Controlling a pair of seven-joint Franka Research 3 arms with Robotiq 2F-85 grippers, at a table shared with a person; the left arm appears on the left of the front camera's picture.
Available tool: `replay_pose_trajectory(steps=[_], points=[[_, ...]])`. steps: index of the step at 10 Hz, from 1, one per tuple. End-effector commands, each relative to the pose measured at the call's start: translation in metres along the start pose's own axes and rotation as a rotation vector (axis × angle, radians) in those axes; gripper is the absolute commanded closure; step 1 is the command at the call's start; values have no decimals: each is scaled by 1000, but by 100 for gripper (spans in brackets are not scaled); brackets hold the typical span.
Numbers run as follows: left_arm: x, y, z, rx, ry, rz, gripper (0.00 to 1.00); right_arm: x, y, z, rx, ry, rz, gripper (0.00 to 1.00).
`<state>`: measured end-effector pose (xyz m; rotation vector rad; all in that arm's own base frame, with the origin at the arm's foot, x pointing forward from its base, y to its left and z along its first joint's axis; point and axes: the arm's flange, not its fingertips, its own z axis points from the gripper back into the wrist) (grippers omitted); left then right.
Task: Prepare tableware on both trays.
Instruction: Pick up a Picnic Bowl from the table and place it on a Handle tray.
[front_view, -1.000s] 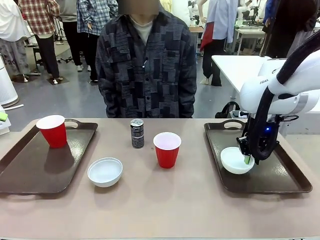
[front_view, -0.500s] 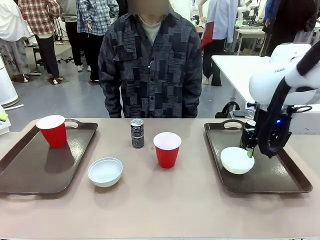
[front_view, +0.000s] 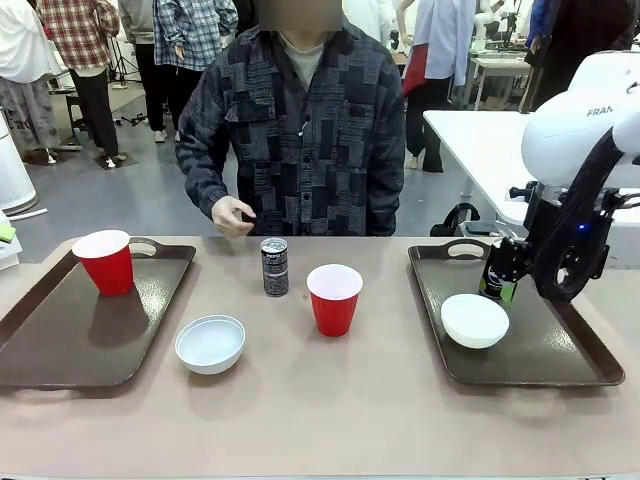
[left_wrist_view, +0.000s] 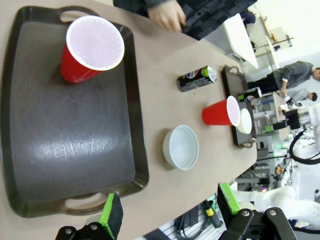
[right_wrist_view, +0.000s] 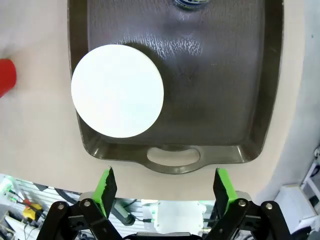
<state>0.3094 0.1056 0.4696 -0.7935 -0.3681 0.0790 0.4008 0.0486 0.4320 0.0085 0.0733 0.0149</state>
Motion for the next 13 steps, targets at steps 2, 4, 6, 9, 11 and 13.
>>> replay_pose_trajectory(steps=[2, 4, 6, 9, 11, 13], points=[[1, 1, 0, -18, -8, -2, 0, 7, 0, -10, -6, 4, -2, 0], [1, 1, 0, -18, -8, -2, 0, 7, 0, -10, -6, 4, -2, 0], [1, 1, 0, -18, -8, -2, 0, 7, 0, -10, -6, 4, -2, 0], [1, 1, 0, -18, -8, -2, 0, -41, -20, -5, 381, -7, 171, 0], [0, 0, 0, 0, 0, 0, 0, -60, -50, 2, 695, -101, 156, 0], [30, -5, 21, 141, -47, 90, 0, -62, -83, 1, 963, -144, 83, 0]])
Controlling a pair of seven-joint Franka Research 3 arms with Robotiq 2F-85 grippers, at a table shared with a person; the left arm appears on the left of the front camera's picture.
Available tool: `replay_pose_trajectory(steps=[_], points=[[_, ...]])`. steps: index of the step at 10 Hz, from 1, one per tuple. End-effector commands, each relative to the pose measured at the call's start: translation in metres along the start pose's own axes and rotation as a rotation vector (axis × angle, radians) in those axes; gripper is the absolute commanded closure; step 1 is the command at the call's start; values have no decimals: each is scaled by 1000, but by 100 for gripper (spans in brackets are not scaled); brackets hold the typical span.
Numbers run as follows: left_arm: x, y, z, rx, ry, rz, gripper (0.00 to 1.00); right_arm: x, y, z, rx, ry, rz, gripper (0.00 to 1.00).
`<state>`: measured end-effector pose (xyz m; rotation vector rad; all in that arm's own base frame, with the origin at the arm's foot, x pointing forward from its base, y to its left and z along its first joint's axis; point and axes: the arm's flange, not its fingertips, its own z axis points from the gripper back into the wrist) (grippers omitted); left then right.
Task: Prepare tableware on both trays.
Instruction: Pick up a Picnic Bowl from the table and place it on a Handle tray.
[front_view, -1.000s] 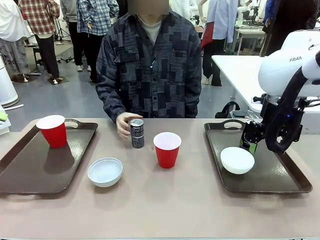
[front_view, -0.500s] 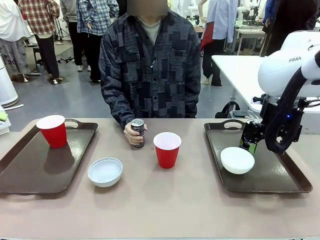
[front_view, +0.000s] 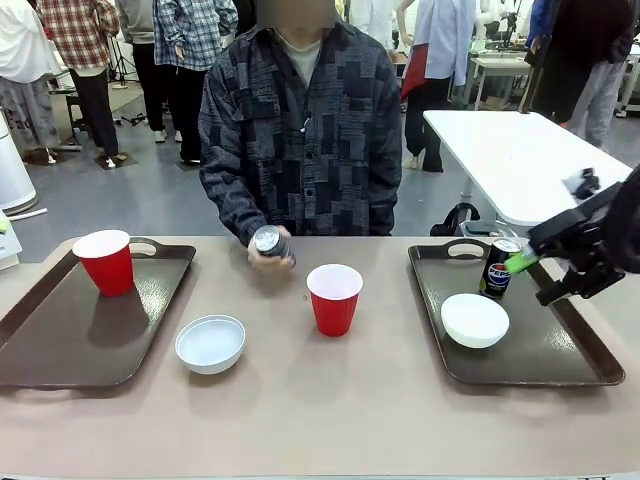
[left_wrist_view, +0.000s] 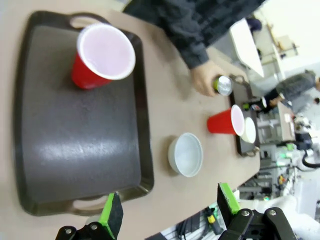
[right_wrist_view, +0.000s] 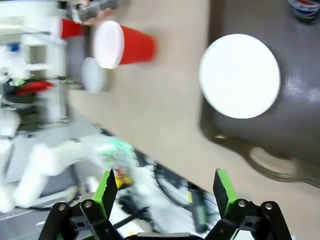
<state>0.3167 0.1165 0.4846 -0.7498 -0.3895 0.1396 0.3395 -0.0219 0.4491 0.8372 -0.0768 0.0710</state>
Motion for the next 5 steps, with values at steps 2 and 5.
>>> replay_pose_trajectory(steps=[2, 5], points=[[34, -33, 6, 218, 119, 21, 0, -7, -40, 9, 267, 19, -76, 0], [63, -111, -13, 382, 276, -110, 0, -9, -51, 5, 262, 33, -107, 0]])
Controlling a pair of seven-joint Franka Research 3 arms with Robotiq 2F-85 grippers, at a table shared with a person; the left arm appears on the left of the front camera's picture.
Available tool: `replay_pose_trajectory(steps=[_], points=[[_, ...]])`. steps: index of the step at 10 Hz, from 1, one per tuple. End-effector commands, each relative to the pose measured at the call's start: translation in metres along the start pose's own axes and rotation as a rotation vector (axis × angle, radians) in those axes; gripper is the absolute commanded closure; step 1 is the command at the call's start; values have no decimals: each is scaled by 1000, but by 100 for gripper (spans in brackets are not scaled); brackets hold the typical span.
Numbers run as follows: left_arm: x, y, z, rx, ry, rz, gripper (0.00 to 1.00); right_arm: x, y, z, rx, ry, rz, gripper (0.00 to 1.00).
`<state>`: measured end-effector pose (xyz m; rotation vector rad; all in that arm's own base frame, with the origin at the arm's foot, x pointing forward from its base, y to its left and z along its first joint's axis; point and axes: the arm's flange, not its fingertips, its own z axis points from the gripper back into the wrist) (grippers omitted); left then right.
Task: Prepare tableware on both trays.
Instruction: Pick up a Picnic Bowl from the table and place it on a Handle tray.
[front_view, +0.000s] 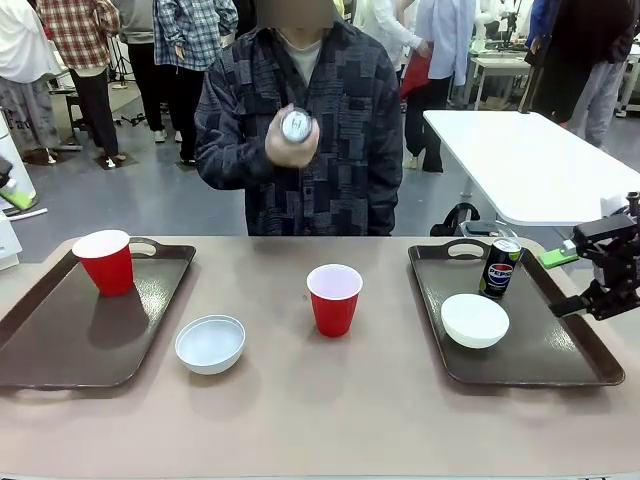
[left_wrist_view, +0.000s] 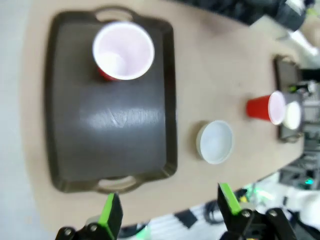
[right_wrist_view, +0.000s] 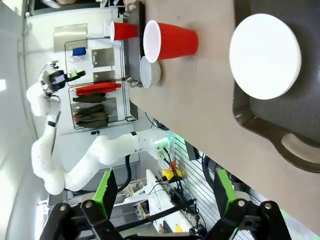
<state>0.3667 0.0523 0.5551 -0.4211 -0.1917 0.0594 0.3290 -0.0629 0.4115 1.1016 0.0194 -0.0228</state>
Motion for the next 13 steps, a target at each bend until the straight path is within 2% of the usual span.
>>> replay_pose_trajectory(steps=[1, 5, 7, 10, 11, 12, 13], points=[[17, -44, 6, 110, 99, -93, 0, 6, 1, -1, -1, 2, 11, 0], [17, -125, -48, 299, 176, -200, 0, 4, -4, -3, -25, 10, -15, 0], [18, -148, -76, 345, 185, -221, 0, 4, -4, -3, -25, 10, -15, 0], [0, -161, -93, 323, 130, -210, 0, 4, -4, -3, -25, 10, -15, 0], [-17, -151, -76, 223, 121, -226, 0, 4, -4, -3, -25, 10, -15, 0], [10, -162, -95, 318, 178, -235, 0, 4, -4, -3, -25, 10, -15, 0], [10, -162, -95, 318, 178, -235, 0, 4, -4, -3, -25, 10, -15, 0]])
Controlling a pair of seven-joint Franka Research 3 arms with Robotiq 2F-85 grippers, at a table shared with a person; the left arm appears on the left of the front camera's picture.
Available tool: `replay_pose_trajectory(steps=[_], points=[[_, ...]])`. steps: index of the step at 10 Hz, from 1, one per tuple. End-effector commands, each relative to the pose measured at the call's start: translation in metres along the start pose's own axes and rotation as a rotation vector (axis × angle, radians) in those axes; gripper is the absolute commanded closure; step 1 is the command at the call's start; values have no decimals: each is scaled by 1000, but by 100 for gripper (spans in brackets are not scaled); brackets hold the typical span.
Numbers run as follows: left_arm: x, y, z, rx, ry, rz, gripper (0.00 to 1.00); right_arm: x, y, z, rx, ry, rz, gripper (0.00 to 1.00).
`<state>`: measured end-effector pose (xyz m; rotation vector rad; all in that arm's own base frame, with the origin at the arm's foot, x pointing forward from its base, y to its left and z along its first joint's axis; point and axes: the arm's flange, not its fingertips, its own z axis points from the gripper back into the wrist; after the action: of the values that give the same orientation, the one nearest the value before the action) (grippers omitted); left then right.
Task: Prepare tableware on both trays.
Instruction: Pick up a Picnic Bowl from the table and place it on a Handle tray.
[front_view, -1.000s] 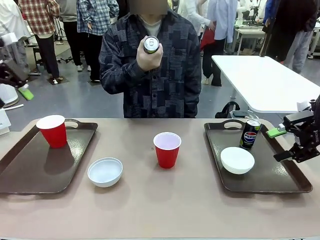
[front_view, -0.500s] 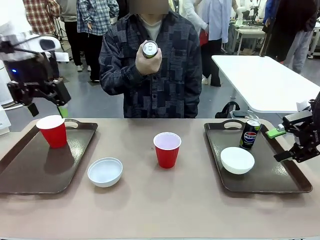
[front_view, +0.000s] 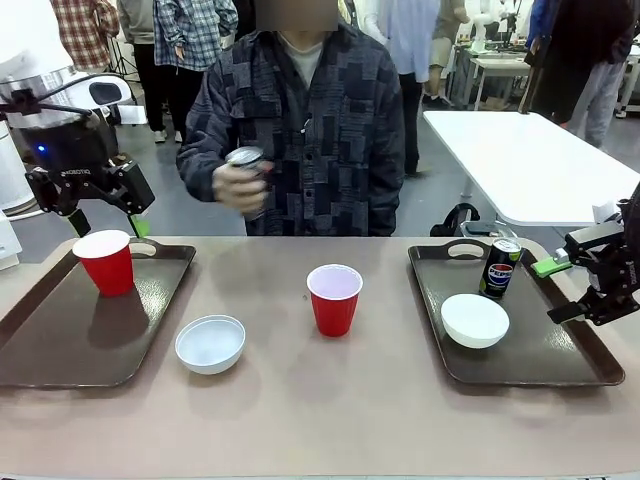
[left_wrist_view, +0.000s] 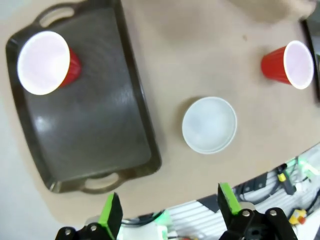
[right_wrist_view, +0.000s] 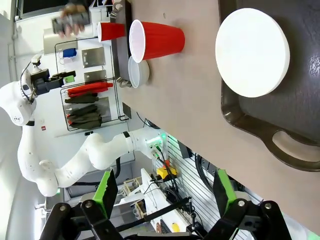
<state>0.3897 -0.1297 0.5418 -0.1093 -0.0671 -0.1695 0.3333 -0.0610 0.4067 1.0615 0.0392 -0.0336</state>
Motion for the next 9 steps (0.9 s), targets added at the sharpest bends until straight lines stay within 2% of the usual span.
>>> replay_pose_trajectory(steps=[1, 2, 3, 4, 9], points=[[-2, 0, 3, -3, -7, 3, 0, -1, 0, 0, 15, 0, 3, 0], [-58, 17, 13, -49, -3, 7, 0, -1, 0, 0, 15, 0, 3, 0], [-86, 11, 24, -45, -9, 14, 0, -1, 0, 0, 15, 0, 3, 0], [-91, 3, 22, 2, -3, -5, 0, -1, 0, 0, 15, 0, 3, 0], [-87, -2, 17, 11, 0, 47, 0, -1, 0, 0, 15, 0, 3, 0]])
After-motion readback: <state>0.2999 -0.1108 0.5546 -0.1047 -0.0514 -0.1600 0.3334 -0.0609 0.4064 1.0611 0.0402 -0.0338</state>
